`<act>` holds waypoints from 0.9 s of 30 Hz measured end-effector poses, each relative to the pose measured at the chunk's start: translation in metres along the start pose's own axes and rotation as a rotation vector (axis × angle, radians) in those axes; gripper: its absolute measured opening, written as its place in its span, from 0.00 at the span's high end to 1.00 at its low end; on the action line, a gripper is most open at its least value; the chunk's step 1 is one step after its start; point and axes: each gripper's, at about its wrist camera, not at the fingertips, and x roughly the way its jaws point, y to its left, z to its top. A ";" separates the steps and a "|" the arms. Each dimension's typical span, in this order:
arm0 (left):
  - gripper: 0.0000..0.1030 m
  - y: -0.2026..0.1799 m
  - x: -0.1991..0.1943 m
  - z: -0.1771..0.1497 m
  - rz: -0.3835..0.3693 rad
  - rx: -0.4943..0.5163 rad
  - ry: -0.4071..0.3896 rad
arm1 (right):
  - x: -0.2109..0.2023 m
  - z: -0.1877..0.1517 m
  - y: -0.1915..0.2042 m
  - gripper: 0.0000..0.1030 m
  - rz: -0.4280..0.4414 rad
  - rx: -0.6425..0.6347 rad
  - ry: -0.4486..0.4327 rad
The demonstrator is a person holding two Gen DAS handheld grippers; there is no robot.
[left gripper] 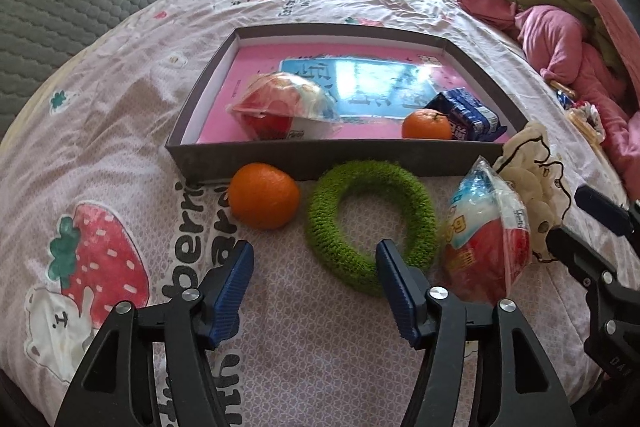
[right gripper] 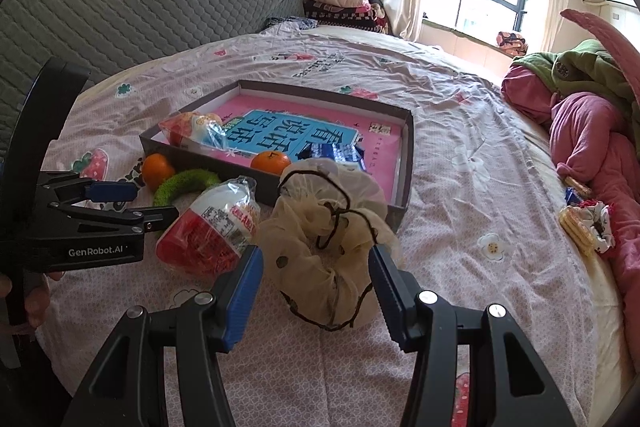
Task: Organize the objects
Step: 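Approach the beige drawstring pouch with the right tool while the left tool approaches the green ring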
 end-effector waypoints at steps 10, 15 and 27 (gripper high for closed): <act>0.30 0.008 0.005 -0.003 -0.009 -0.037 0.003 | 0.022 -0.004 0.005 0.47 -0.010 -0.012 0.057; 0.29 0.014 0.012 -0.003 -0.013 -0.083 0.010 | 0.036 -0.007 0.007 0.47 -0.064 -0.029 0.070; 0.63 0.013 0.014 -0.002 -0.070 -0.118 -0.004 | 0.045 -0.007 -0.002 0.59 -0.051 0.043 0.076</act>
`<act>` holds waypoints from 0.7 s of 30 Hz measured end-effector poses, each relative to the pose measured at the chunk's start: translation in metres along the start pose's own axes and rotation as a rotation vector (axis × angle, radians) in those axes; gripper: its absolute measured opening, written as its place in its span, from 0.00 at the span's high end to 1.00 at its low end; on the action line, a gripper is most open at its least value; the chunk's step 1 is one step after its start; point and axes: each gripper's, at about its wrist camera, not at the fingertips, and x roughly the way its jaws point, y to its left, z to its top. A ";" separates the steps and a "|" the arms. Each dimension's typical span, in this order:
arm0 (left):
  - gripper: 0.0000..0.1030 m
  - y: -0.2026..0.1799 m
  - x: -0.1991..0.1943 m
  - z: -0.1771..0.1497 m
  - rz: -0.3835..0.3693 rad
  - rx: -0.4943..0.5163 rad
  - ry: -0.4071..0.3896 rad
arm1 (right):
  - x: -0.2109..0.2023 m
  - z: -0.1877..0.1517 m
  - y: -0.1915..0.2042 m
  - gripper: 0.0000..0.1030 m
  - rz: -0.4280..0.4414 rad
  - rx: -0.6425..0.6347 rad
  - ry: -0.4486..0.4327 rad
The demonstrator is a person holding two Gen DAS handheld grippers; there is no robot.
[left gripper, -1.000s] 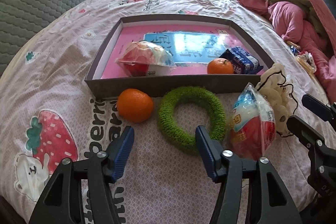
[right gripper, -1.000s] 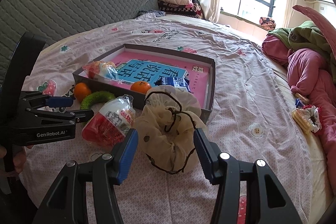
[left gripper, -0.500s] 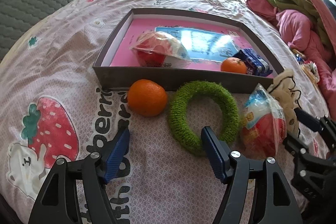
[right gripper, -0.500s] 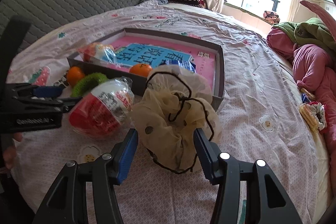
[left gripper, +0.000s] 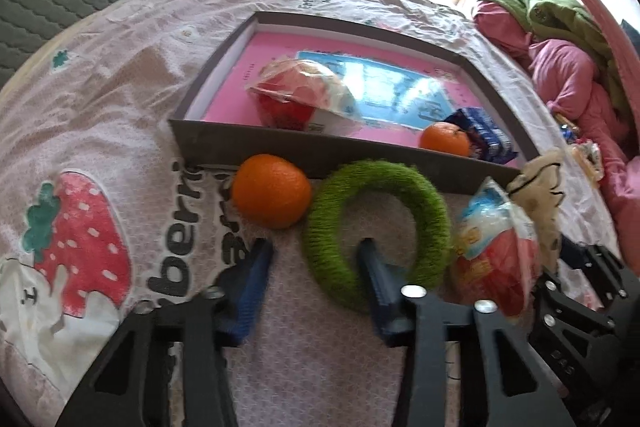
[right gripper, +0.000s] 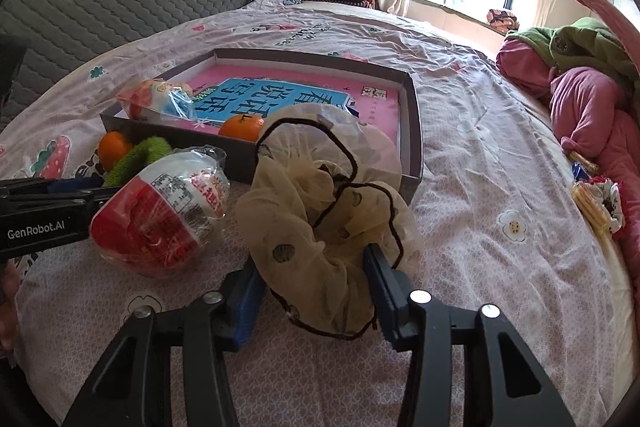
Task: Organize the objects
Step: 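Approach the beige drawstring pouch with the right tool while the left tool approaches the green ring, then close the right tool on the beige pouch while the left tool grasps the green fuzzy ring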
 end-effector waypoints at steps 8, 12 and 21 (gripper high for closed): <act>0.85 0.006 -0.003 -0.001 -0.077 -0.032 0.015 | -0.002 -0.001 -0.012 0.82 0.052 0.064 -0.006; 0.87 0.007 -0.009 -0.003 -0.090 -0.030 -0.001 | -0.006 0.000 -0.010 0.86 0.055 0.051 -0.025; 0.88 0.005 -0.020 -0.004 -0.114 -0.021 -0.012 | -0.013 0.003 -0.015 0.86 0.102 0.086 -0.052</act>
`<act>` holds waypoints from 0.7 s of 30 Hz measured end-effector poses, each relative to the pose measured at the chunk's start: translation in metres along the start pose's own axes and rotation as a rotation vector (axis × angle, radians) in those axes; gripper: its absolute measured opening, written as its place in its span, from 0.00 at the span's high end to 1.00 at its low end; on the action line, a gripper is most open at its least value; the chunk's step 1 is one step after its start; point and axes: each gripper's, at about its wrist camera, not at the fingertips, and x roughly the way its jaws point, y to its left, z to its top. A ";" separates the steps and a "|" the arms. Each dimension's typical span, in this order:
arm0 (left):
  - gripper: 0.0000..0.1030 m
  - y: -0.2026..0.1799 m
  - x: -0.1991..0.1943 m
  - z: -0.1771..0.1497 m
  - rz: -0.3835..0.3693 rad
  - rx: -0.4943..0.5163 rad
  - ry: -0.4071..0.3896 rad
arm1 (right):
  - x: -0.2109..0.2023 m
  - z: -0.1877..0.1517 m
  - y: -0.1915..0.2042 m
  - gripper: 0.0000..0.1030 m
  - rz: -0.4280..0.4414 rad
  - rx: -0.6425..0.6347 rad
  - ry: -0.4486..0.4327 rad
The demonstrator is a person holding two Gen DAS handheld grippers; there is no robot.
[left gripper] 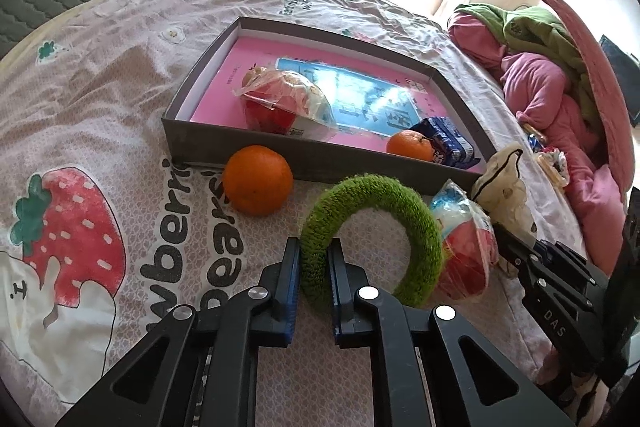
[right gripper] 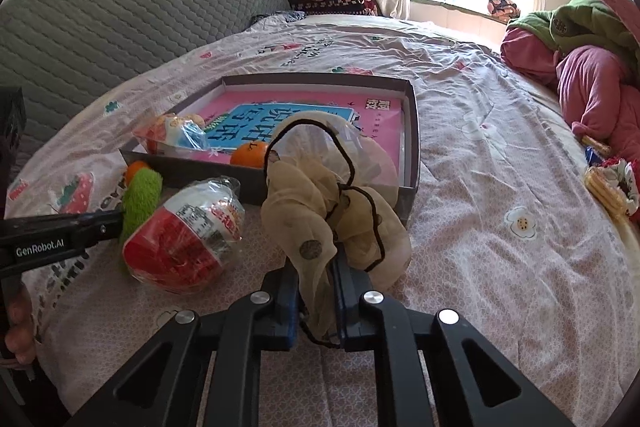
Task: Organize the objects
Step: 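Close the right tool on the beige pouch while the left tool grasps the green fuzzy ring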
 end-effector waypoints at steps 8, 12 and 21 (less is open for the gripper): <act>0.88 -0.010 -0.012 -0.005 -0.037 0.031 -0.003 | -0.003 0.002 -0.003 0.86 0.017 0.022 -0.011; 0.88 -0.015 -0.020 -0.003 -0.031 0.044 -0.030 | -0.008 0.003 -0.002 0.86 0.026 0.020 -0.034; 0.88 -0.019 -0.045 0.001 0.012 0.077 -0.124 | -0.025 0.009 0.005 0.86 0.056 -0.010 -0.119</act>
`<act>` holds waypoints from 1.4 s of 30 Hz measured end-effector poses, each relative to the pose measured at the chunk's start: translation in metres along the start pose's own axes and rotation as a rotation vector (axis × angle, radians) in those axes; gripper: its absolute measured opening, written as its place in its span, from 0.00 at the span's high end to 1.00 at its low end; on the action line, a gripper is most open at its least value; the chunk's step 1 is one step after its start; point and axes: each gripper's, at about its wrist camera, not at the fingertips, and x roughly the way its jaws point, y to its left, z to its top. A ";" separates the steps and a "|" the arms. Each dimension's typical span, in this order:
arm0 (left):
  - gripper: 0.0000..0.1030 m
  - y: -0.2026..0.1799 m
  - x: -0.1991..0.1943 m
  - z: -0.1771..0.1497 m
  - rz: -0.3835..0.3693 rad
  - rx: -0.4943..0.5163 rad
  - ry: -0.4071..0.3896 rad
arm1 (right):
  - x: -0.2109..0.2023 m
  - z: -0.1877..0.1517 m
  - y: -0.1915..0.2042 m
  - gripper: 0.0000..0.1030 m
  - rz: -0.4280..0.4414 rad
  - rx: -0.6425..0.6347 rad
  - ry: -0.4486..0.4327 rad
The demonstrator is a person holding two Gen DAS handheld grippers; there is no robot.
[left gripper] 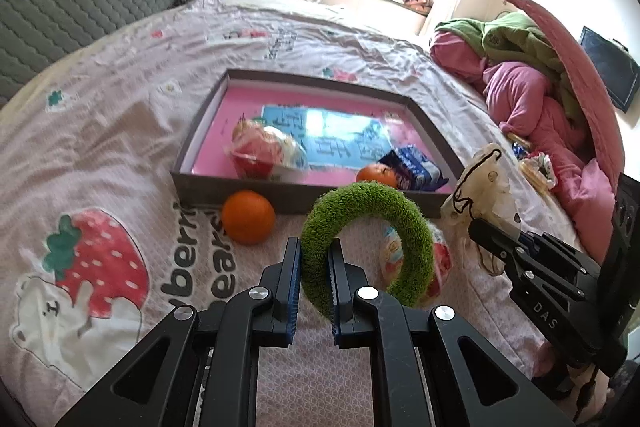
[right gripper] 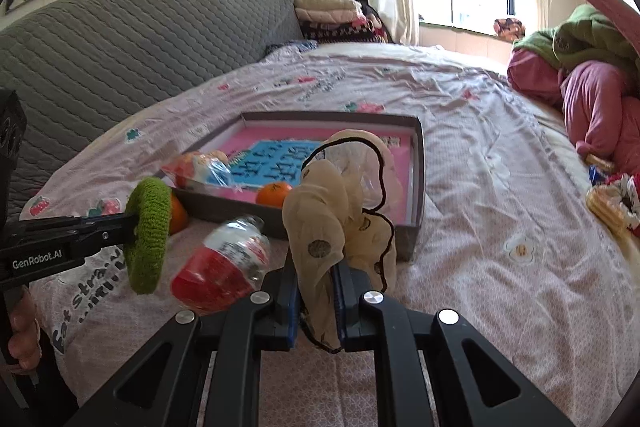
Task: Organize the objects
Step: 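Close the right tool on the beige pouch while the left tool grasps the green fuzzy ring, then lift the pouch with the right tool while the left tool carries the ring over the pink box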
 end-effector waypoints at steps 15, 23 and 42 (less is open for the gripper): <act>0.88 -0.007 -0.020 0.003 0.029 0.024 -0.065 | -0.022 0.008 0.011 0.86 0.037 -0.052 -0.111; 0.88 -0.015 -0.032 0.004 0.051 0.061 -0.111 | -0.043 0.011 0.023 0.86 0.050 -0.113 -0.222; 0.88 -0.014 -0.042 0.006 0.041 0.056 -0.159 | -0.051 0.007 0.044 0.86 0.057 -0.208 -0.269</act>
